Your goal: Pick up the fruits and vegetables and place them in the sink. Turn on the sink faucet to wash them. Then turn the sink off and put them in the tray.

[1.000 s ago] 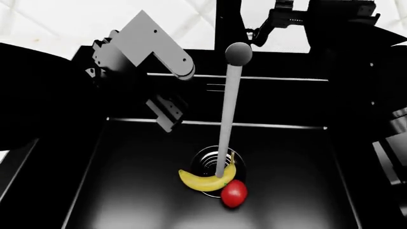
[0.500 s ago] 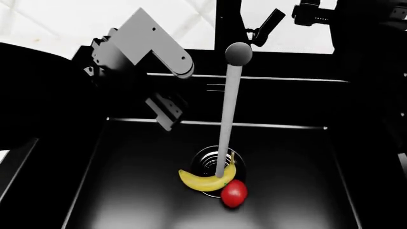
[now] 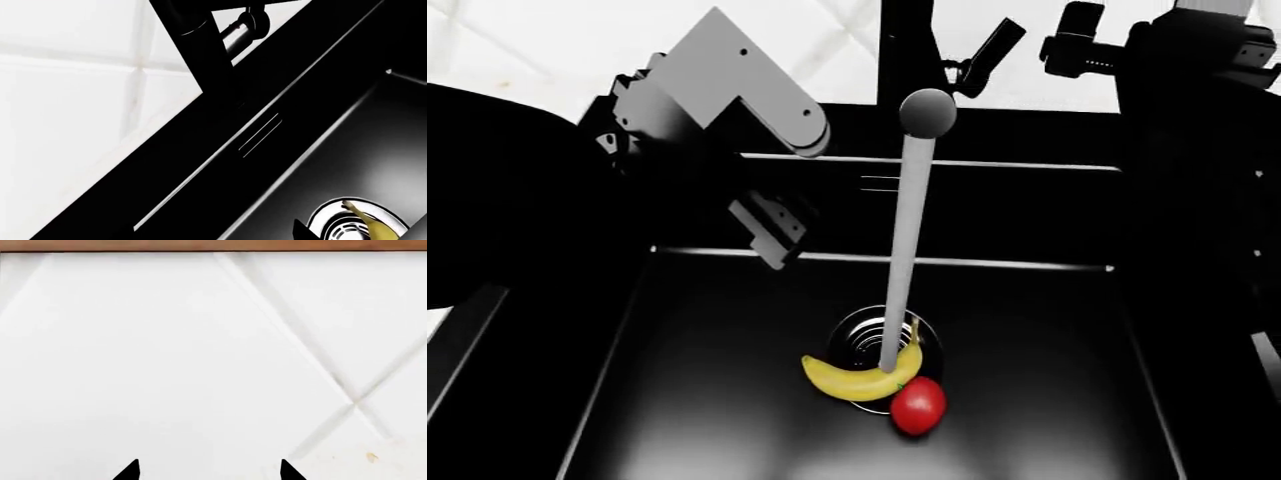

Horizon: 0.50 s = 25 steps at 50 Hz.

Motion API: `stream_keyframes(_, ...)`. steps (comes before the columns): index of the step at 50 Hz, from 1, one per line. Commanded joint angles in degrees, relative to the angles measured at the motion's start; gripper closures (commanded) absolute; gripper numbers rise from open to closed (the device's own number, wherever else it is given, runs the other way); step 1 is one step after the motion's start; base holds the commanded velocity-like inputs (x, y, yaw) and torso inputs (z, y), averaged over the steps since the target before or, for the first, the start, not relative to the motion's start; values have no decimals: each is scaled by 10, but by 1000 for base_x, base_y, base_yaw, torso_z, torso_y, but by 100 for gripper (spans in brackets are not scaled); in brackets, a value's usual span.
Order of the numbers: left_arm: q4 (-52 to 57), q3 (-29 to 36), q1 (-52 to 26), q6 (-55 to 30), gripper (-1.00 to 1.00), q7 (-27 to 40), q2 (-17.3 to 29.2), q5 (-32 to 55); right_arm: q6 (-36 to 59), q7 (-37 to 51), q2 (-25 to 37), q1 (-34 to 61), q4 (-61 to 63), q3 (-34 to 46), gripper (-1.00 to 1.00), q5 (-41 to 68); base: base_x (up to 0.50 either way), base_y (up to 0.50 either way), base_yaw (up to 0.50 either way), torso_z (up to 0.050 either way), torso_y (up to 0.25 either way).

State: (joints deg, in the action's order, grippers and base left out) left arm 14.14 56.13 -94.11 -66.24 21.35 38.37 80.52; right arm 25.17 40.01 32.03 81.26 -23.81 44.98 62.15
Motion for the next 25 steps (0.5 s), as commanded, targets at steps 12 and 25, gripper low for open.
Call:
stream_keyframes(12,-1,3,2,6,-100,-2,-1,-3,-9,-25,-31,-2,-60,18,-100,-22,0,0,0,0,0)
stream_keyframes(25,-2,4,0,6,-100,-1,-3,-2,-23,-44,-48,-5,-97,21,-100,-31,0,0,0,0,0)
